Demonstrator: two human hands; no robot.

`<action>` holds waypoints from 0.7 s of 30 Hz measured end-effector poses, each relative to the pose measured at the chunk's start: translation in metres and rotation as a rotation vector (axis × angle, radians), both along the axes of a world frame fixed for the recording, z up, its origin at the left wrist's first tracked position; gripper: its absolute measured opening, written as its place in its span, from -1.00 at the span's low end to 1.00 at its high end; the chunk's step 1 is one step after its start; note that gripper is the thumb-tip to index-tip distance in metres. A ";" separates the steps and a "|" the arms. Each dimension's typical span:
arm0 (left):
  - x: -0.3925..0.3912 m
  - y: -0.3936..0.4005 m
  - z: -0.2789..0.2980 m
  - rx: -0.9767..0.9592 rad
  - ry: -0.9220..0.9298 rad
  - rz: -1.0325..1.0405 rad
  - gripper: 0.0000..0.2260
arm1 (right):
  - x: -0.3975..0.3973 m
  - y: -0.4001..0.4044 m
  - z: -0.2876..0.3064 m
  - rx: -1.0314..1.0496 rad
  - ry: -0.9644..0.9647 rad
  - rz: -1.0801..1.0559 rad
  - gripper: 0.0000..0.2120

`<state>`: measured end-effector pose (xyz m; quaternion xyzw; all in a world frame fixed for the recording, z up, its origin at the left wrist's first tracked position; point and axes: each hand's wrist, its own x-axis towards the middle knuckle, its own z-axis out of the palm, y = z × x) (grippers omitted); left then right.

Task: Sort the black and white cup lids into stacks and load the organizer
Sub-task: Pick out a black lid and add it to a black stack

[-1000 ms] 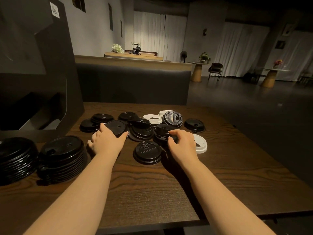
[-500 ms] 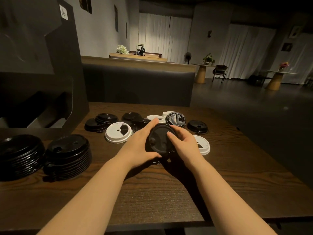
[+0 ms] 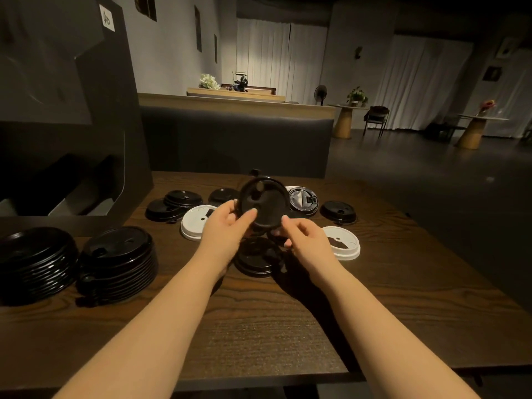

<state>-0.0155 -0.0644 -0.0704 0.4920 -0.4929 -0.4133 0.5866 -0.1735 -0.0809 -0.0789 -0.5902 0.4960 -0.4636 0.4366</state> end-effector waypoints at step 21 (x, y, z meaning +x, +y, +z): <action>0.015 -0.008 -0.005 0.147 0.235 0.167 -0.72 | -0.019 -0.020 -0.003 -0.140 0.709 -0.022 -0.60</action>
